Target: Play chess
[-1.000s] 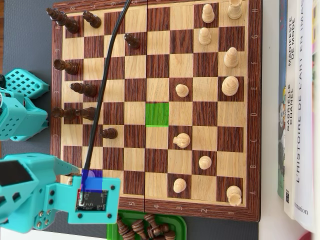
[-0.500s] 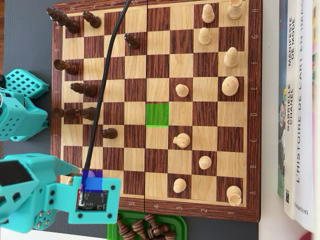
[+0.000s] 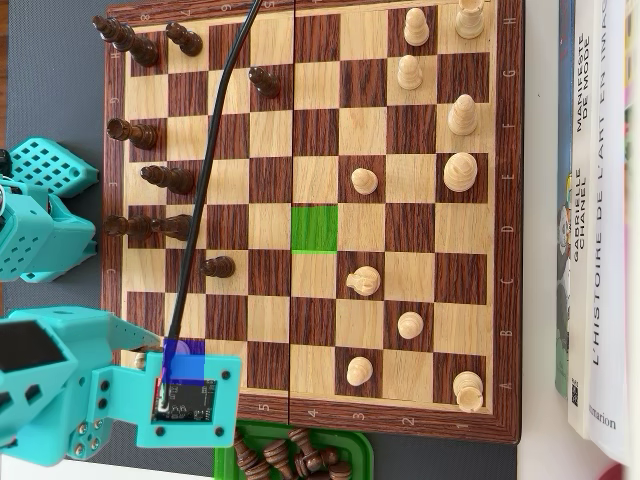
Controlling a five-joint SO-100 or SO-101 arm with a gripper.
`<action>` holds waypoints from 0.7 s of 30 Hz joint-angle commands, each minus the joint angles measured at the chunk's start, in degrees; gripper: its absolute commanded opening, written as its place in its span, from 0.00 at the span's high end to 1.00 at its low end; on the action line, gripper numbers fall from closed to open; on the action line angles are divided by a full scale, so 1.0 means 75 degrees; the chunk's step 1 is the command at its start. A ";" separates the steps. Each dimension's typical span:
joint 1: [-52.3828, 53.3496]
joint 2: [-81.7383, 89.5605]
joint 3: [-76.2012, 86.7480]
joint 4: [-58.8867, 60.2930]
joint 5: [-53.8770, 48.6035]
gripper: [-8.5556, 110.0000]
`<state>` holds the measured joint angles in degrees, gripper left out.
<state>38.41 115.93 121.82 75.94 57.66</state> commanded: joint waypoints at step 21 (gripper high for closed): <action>-0.0246 0.0082 -0.0832 0.0258 0.0070 0.86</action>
<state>37.27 116.02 118.65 77.70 57.74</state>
